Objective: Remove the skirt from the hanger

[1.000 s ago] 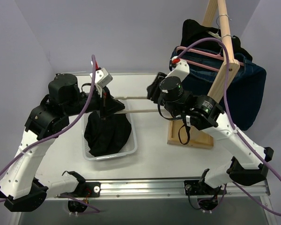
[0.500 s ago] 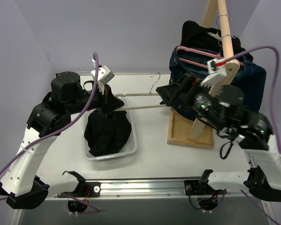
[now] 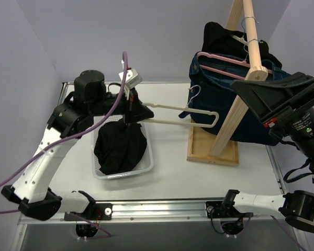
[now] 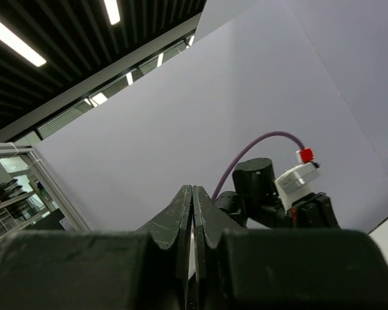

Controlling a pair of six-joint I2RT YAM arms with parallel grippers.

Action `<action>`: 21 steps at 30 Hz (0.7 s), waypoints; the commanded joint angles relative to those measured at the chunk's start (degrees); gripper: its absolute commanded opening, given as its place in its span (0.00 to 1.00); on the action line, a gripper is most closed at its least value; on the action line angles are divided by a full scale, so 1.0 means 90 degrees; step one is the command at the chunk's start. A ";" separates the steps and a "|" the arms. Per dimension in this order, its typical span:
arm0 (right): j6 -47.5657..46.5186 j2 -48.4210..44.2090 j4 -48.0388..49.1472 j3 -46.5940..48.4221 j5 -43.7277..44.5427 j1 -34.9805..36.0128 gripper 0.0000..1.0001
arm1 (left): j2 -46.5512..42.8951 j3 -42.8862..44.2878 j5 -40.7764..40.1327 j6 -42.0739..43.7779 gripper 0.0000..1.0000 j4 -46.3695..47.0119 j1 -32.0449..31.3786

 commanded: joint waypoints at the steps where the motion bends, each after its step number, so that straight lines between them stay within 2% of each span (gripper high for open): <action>1: -0.0004 0.0190 0.0661 -0.0066 -0.0273 -0.0047 0.00 | 0.0666 0.0833 0.0642 -0.0277 0.02 0.0861 -0.0066; 7: 0.0046 0.0297 0.0769 0.0120 -0.0077 -0.0047 0.00 | 0.2404 0.3234 0.1199 -0.0259 0.02 0.0384 -0.0232; 8: 0.0036 0.0278 0.0827 0.0110 -0.0058 -0.0056 0.00 | 0.2948 0.3605 0.1412 -0.0181 0.02 0.0073 -0.0232; 9: 0.0046 0.0268 0.0857 0.0091 0.0001 -0.0056 0.00 | 0.3263 0.4643 0.1598 -0.0074 0.02 -0.0239 -0.0223; 11: 0.0026 0.0258 0.0896 0.0032 0.0050 -0.0056 0.00 | 0.4294 0.5791 0.1794 0.0151 0.02 -0.0913 -0.0213; 12: 0.0026 0.0268 0.0887 0.0032 0.0127 -0.0056 0.00 | 0.4543 0.6522 0.2172 0.0084 0.02 -0.0897 -0.0193; 13: 0.0026 0.0287 0.0858 0.0051 0.0167 -0.0056 0.00 | 0.4739 0.6626 0.2341 -0.0168 0.02 -0.0781 -0.0193; 15: 0.0045 0.0336 0.0779 0.0071 0.0216 -0.0066 0.00 | 0.4819 0.6355 0.2595 -0.0666 0.02 0.0116 -0.0222; 18: 0.0104 0.0385 0.0779 0.0081 0.0206 -0.0066 0.00 | 0.4497 0.5184 0.2888 -0.1058 0.02 0.1561 -0.0281; 19: 0.0114 0.0385 0.0779 0.0081 0.0216 -0.0066 0.00 | 0.4448 0.4824 0.2976 -0.1320 0.02 0.1854 -0.0291; 21: 0.0162 0.0414 0.0808 0.0081 0.0216 -0.0066 0.00 | 0.4506 0.4829 0.2919 -0.1256 0.02 0.1917 -0.0349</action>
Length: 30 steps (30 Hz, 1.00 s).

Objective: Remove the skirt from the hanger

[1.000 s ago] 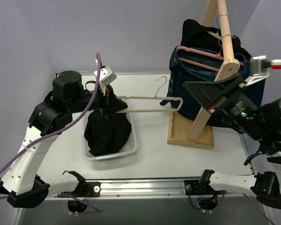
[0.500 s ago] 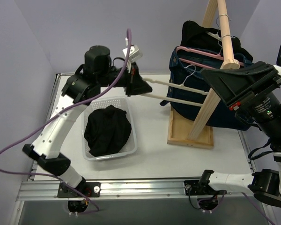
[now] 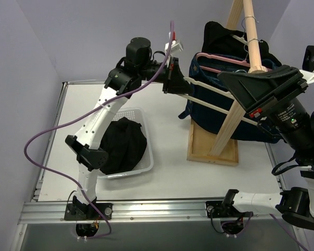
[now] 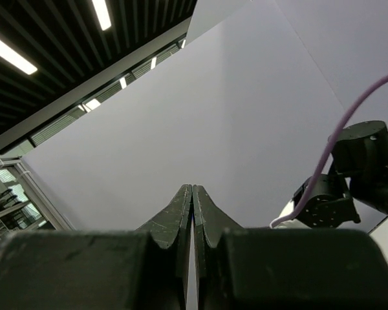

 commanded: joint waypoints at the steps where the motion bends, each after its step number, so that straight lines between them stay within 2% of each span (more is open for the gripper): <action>1: 0.0080 0.0074 0.0464 0.0105 0.0061 -0.0037 0.00 | -0.0101 -0.0037 0.0441 -0.0366 0.02 0.1001 -0.0136; 6: 0.0061 0.0104 0.0386 0.0047 0.0129 -0.0037 0.00 | 0.0299 0.0450 0.0568 -0.0814 0.02 0.1624 -0.0477; 9: 0.0109 0.0084 0.0522 -0.0080 0.0100 -0.0037 0.00 | 0.0797 0.0958 0.0714 -0.1718 0.02 0.2433 -0.0585; 11: 0.0187 0.0084 0.0629 -0.0139 0.0090 -0.0037 0.00 | 0.1158 0.1134 0.0928 -0.2248 0.02 0.3409 -0.0605; 12: 0.0217 0.0084 0.0668 -0.0159 0.0061 -0.0037 0.00 | 0.1275 0.1184 0.1036 -0.2811 0.02 0.3770 -0.0614; 13: 0.0236 0.0094 0.0678 -0.0139 0.0022 -0.0037 0.00 | 0.1499 0.1213 0.1114 -0.3087 0.02 0.4586 -0.0615; 15: 0.0266 0.0172 0.0669 -0.0061 -0.0085 -0.0037 0.00 | 0.1696 0.1465 0.1173 -0.3518 0.02 0.4934 -0.0634; 20: 0.0314 0.0279 0.0991 0.0007 -0.0242 -0.0037 0.00 | 0.1989 0.1555 0.0950 -0.3871 0.02 0.5950 -0.0693; 30: 0.0363 -0.0014 0.1235 -0.0441 -0.0232 -0.0037 0.00 | 0.1901 0.1819 0.0256 -0.3909 0.02 0.6390 -0.0596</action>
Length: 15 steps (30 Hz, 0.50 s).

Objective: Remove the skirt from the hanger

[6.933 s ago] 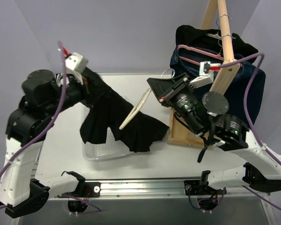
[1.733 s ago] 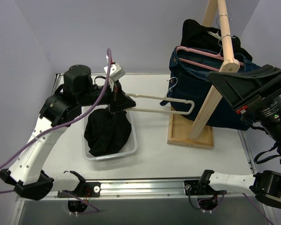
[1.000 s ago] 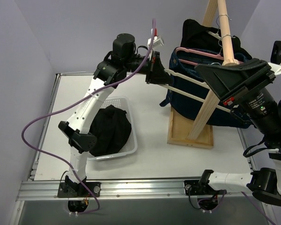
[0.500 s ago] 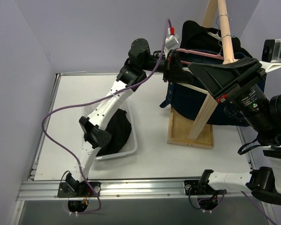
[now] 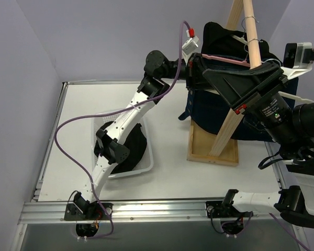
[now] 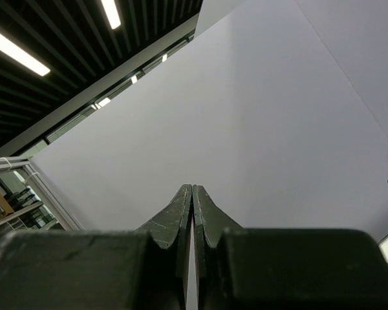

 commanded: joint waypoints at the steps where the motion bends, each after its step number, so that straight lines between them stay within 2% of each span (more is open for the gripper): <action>1: 0.0040 -0.0145 0.0659 -0.0073 -0.0096 -0.0034 0.00 | -0.0343 0.0303 -0.0332 -0.0318 0.02 0.0860 0.0061; 5: 0.0011 -0.0096 0.0553 0.0064 -0.0155 -0.0034 0.00 | -0.0293 0.0411 -0.0478 -0.0387 0.02 0.0949 0.0061; 11: -0.0057 -0.0242 0.0386 0.0093 0.0021 -0.0034 0.00 | -0.0625 -0.0077 -0.0626 -0.0436 0.02 0.1388 0.0226; 12: -0.0067 -0.0233 0.0367 0.0113 0.0030 -0.0034 0.00 | -0.0654 -0.0174 -0.0577 -0.0668 0.02 0.1515 0.0275; 15: -0.0145 -0.0233 0.0230 0.0191 0.0089 -0.0034 0.00 | -0.0801 -0.0905 -0.0401 -0.1555 0.02 0.3052 0.0490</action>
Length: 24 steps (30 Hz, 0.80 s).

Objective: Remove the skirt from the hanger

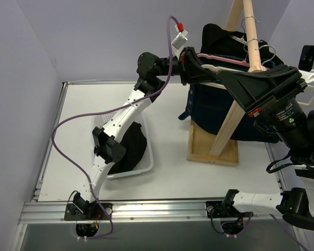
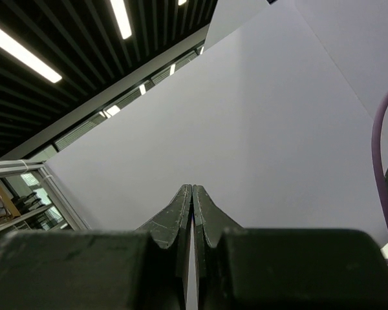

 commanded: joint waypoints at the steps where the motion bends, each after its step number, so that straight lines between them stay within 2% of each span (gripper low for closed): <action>1: -0.0140 -0.0067 0.0157 0.0198 0.0128 -0.0034 0.00 | -0.0660 -0.0825 -0.0031 -0.1065 0.02 0.1977 0.0313; 4: -0.0189 -0.0106 0.0157 0.0198 0.0196 -0.0034 0.00 | -0.0914 -0.1472 0.0075 -0.1204 0.02 0.2341 0.0431; 8: -0.0248 -0.0204 0.0157 0.0150 0.0342 -0.0034 0.00 | -0.1013 -0.1650 0.0270 -0.0960 0.02 0.2048 0.0431; 14: -0.0277 -0.0263 0.0147 0.0101 0.0421 -0.0025 0.00 | -0.1032 -0.2001 0.0349 -0.1087 0.05 0.2253 0.0431; 15: -0.0267 -0.0263 0.0157 0.0081 0.0450 -0.0025 0.00 | -0.1032 -0.2069 0.0417 -0.1087 0.11 0.2263 0.0431; 17: -0.0248 -0.0234 -0.0076 0.0071 0.0518 -0.0025 0.00 | -0.1090 -0.2196 0.0515 -0.1077 0.28 0.2331 0.0440; 18: -0.0248 -0.0214 -0.0271 0.0100 0.0683 -0.0025 0.00 | -0.1245 -0.2458 0.0593 -0.0942 0.49 0.2360 0.0440; 20: -0.0277 -0.0117 -0.0506 0.0198 0.0909 -0.0025 0.00 | -0.1490 -0.2781 0.0671 -0.0542 0.63 0.2098 0.0528; 22: -0.0306 -0.0048 -0.0711 0.0218 0.1055 -0.0025 0.06 | -0.1976 -0.3442 0.0652 0.0316 0.82 0.1561 0.0732; 24: -0.0326 0.0001 -0.0848 0.0227 0.1095 -0.0025 0.12 | -0.2339 -0.3855 0.0574 0.1134 0.89 0.1055 0.0937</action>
